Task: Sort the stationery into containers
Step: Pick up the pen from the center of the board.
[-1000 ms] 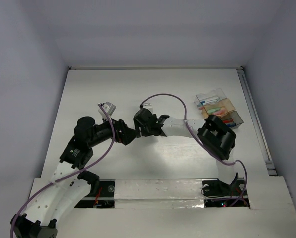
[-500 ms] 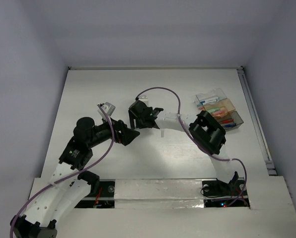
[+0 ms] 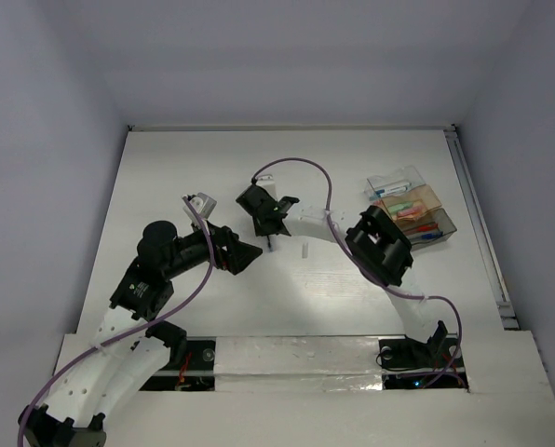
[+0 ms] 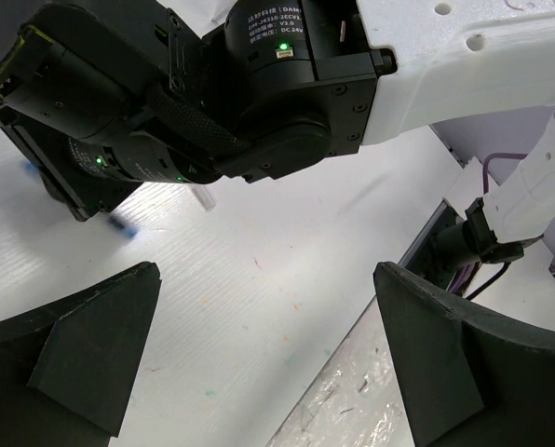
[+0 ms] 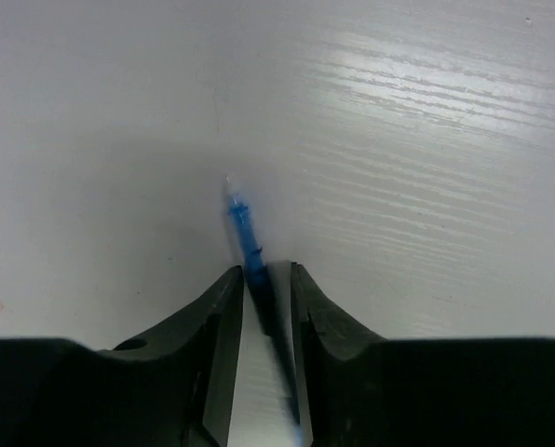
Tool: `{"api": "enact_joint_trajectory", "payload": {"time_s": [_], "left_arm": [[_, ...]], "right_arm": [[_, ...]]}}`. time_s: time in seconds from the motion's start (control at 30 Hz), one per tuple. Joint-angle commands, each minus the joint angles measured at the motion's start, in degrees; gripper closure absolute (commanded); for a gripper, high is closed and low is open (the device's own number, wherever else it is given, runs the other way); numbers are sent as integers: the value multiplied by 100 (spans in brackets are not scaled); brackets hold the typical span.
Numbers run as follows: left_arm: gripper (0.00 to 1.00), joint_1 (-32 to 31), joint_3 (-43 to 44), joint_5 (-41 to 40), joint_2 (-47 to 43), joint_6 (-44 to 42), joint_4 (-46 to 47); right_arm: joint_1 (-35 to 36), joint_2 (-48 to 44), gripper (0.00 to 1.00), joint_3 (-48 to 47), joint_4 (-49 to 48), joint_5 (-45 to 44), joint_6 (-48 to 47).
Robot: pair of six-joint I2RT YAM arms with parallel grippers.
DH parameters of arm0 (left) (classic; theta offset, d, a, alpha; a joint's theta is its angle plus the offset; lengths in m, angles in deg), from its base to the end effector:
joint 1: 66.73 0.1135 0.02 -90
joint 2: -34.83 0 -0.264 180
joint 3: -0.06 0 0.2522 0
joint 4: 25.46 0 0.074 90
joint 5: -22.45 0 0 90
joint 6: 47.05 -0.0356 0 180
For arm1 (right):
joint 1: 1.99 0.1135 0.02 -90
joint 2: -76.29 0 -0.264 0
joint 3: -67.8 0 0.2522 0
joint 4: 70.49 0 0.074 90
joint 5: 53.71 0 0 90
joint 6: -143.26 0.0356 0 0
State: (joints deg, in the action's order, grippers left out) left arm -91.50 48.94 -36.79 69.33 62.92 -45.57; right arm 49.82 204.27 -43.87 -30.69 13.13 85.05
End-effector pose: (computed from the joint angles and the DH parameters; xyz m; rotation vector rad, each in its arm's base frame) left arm 0.1293 -0.0797 0.3152 0.4973 1.6925 -1.0248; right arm 0.3103 0.3718 0.1622 -0.2739 2.4275 0.1227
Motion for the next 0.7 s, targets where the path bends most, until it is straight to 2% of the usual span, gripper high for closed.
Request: {"api": "enact_joint_trajectory", "payload": {"time_s": [0.0, 0.03, 0.23, 0.37, 0.5, 0.6, 0.63, 0.67], "left_arm": [[1, -36, 75, -26, -75, -72, 143], [1, -36, 75, -44, -75, -72, 134], [1, -36, 83, -88, -84, -72, 134], [1, 17, 66, -167, -101, -63, 134], [1, 69, 57, -246, -93, -37, 134], [1, 131, 66, -255, -49, -19, 108], [1, 131, 75, -255, -40, -19, 99], [1, 183, 83, -203, -14, -19, 108]], "right_arm": [[-101, 333, 69, 26, 489, -75, -286], [-101, 333, 73, 52, 498, -84, -357], [-207, 227, 79, 421, 402, 30, -709], [-321, 280, 67, 378, 349, 417, -1008], [-374, 455, 67, 71, 577, 645, -1227], [-435, 517, 83, -53, 647, 786, -1316], [-487, 543, 100, -96, 700, 778, -1316], [-488, 526, 100, -132, 744, 830, -1333]]}}
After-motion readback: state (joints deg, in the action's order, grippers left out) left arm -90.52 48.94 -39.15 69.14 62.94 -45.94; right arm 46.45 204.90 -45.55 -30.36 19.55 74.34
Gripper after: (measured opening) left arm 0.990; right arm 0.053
